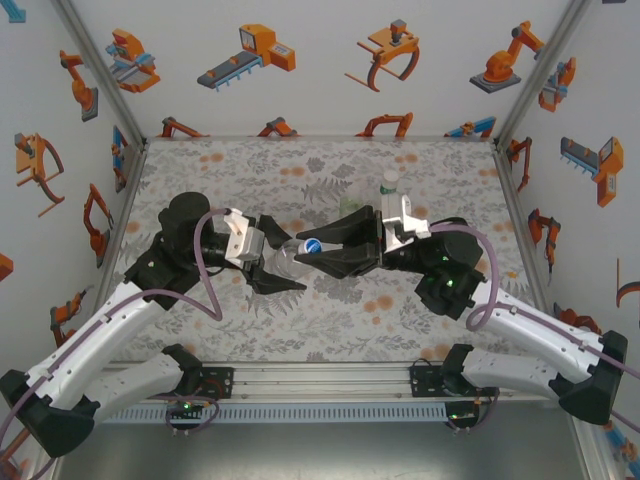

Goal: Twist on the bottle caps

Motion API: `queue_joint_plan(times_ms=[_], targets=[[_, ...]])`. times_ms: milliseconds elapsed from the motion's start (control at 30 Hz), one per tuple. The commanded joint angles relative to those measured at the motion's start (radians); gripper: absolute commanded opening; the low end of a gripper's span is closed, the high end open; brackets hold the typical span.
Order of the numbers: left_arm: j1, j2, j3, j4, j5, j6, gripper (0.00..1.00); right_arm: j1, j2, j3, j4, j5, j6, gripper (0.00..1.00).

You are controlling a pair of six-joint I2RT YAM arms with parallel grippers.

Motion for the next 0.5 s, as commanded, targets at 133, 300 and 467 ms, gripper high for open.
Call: queue_joint_plan(times_ms=[133,300,467], targets=[[-0.020,-0.005,0.037,0.096,0.097,-0.062,0.00,-0.005,0.028,0.053,0.058,-0.076,-0.017,0.34],[-0.025,-0.003,0.031,0.124,0.103,-0.083,0.00,-0.003,0.042,0.067,0.079,-0.095,-0.026,0.08],[-0.026,-0.015,0.010,0.182,0.042,-0.102,0.00,-0.004,0.030,0.039,0.066,0.032,-0.042,0.00]])
